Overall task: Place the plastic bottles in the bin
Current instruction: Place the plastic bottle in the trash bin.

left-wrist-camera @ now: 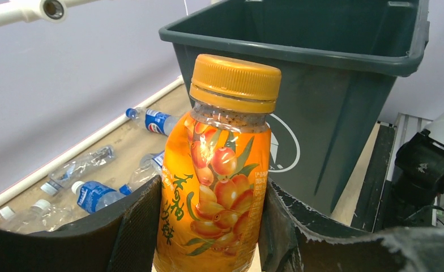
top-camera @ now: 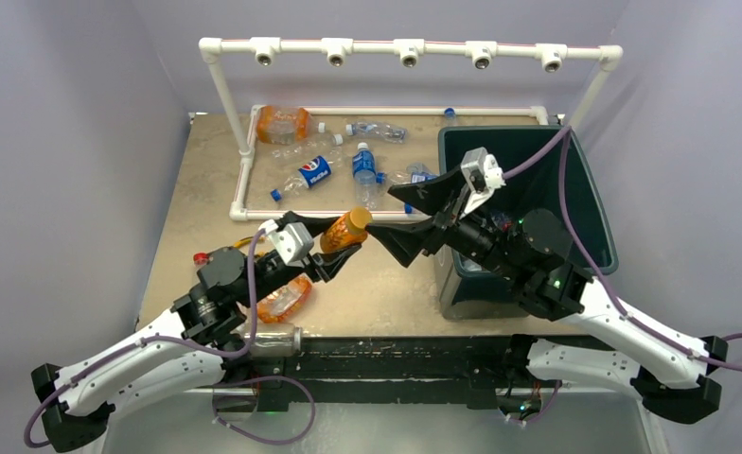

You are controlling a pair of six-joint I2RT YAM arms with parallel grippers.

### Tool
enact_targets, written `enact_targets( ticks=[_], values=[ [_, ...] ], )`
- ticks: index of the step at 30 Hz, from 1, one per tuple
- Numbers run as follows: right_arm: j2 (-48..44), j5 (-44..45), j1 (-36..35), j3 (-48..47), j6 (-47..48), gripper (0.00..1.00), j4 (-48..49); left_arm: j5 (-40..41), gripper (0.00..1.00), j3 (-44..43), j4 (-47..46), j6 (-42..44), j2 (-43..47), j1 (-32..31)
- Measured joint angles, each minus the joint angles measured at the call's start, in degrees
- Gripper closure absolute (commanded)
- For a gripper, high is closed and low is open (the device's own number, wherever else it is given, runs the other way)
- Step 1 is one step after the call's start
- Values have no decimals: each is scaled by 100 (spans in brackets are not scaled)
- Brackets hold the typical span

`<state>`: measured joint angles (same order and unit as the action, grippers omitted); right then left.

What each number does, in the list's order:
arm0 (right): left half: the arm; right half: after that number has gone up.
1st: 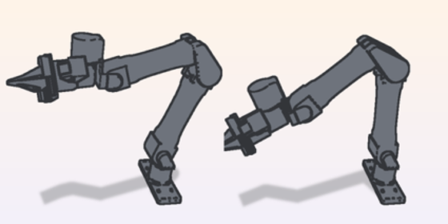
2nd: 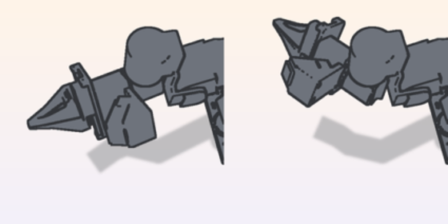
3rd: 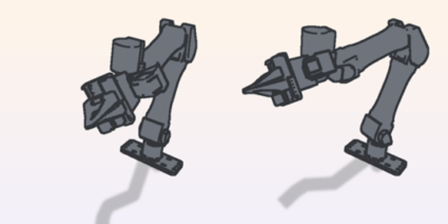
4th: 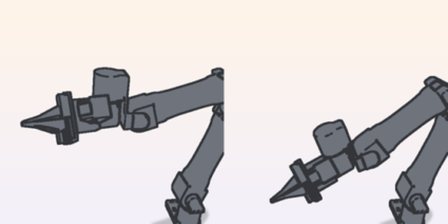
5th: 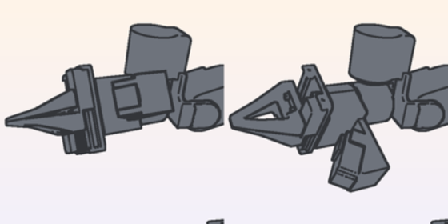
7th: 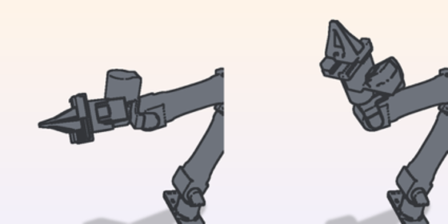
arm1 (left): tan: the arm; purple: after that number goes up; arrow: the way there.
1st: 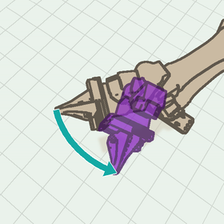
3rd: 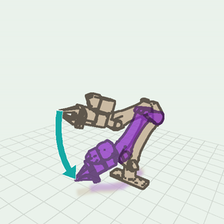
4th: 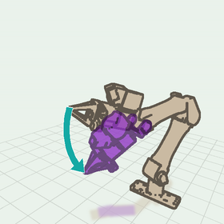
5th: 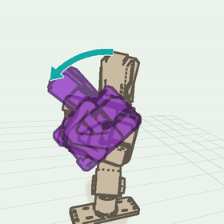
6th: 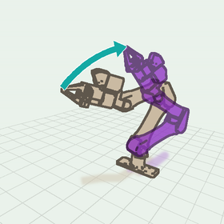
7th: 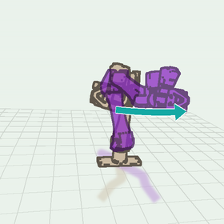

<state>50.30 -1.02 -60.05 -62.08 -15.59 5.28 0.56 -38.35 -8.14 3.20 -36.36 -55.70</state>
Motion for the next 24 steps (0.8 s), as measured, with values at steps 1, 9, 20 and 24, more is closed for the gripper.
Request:
enact_targets(
  ticks=[1,9,20,24],
  values=[
    [44,4,0,0,-22,12,44,-37,67,0,0,-4,-15,0],
    [640,319,-2,-2,-177,15,155,-243,67,2,-103,-15,74,0],
    [704,444,-4,48,-282,17,208,-361,69,11,-131,-11,-35,-37],
    [743,262,-4,50,-308,18,225,-354,69,11,-138,-11,-33,-70]
  ],
)
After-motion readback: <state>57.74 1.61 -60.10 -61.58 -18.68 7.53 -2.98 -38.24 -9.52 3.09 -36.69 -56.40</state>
